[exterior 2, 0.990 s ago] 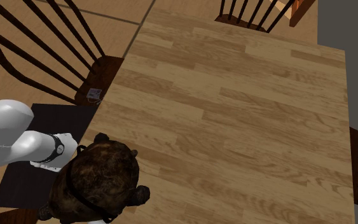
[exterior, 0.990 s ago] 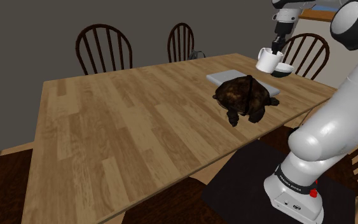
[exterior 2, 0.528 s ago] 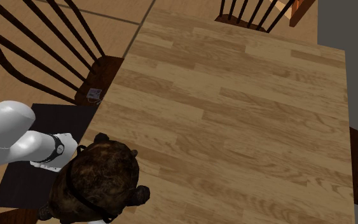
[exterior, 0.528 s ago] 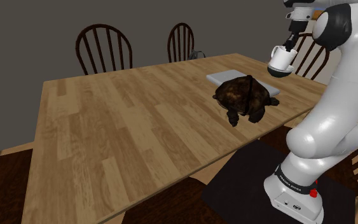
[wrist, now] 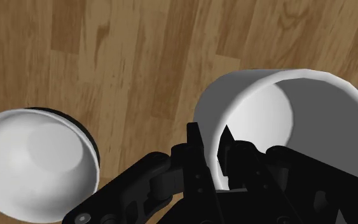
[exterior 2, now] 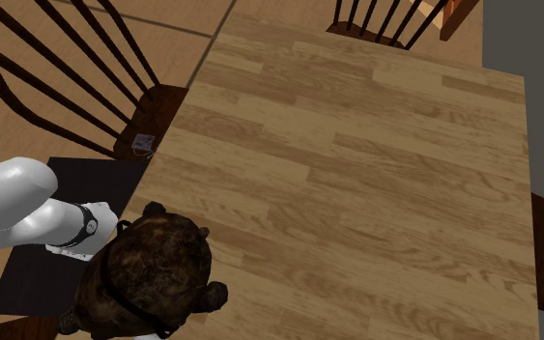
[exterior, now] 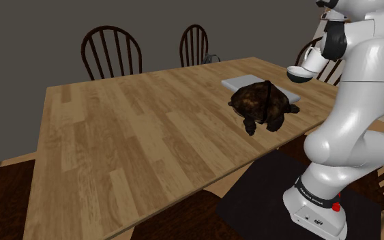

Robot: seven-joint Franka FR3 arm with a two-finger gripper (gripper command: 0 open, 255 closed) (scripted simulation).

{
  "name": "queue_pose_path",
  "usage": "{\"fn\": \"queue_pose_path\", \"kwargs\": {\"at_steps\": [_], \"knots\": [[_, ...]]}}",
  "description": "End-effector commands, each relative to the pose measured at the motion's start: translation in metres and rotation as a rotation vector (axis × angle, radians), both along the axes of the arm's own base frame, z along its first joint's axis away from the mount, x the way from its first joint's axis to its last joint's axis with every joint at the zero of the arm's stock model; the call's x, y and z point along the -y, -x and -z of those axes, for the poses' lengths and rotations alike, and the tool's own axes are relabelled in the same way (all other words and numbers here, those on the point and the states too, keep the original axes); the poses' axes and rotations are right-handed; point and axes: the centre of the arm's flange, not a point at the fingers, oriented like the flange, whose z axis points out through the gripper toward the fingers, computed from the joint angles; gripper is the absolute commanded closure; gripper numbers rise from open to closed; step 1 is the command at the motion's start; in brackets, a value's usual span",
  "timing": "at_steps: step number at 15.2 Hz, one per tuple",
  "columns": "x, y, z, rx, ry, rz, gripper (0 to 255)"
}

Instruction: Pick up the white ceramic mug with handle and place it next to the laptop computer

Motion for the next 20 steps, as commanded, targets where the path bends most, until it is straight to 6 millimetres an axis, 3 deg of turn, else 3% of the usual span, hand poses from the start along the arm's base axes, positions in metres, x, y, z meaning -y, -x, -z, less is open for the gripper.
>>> {"fn": "queue_pose_path", "kwargs": {"at_steps": [1, 20], "knots": [[0.006, 0.003, 0.008, 0.001, 0.001, -0.002, 255], [0.006, 0.003, 0.108, 0.001, 0.001, -0.002, 255]]}}
